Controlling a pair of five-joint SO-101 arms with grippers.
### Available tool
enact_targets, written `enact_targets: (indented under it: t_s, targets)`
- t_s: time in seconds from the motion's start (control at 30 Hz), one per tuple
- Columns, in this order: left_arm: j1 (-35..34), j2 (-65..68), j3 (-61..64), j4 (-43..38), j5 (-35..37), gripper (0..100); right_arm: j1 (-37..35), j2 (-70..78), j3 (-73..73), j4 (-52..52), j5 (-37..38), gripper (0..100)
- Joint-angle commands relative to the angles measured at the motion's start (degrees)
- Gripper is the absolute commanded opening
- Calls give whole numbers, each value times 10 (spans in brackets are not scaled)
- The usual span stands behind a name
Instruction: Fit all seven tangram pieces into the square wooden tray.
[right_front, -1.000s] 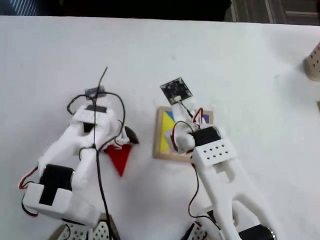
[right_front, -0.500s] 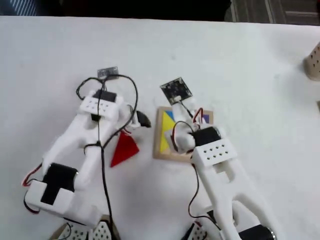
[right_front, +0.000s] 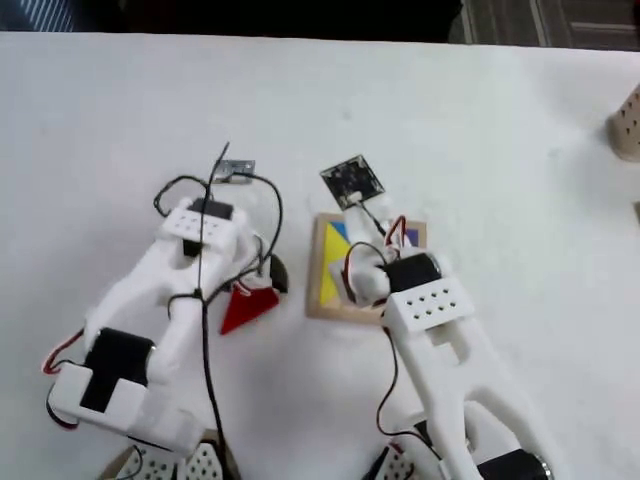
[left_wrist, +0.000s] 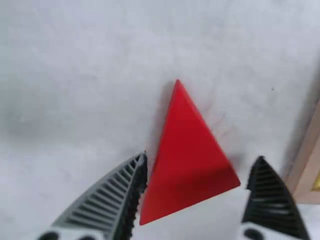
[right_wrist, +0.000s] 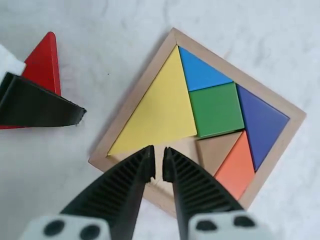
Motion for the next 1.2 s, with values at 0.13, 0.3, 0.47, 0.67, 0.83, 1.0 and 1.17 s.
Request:
enact_targets:
  t_s: [0.13,0.3,0.47,0.67,0.83,1.0,1.17]
  targets:
    - [-3,-33,-31,21,-82,195,2,0,-4,-12,9,39]
    - [0,-33,-40,6,-164,193,1,0,-4,-12,9,39]
    - [-14,-36,-42,4,-195,195,1,0,-4,-12,9,39]
    - [-11,-155,56,-33,-335,194,3,-1,-4,-12,10,39]
    - [-12,-308,185,-85,-457,196,3,-1,-4,-12,25,39]
    - [-11,-347,205,-58,-467,196,0,0,-4,-12,32,39]
    - [-14,-346,203,-51,-420,253,0,0,-4,-12,33,39]
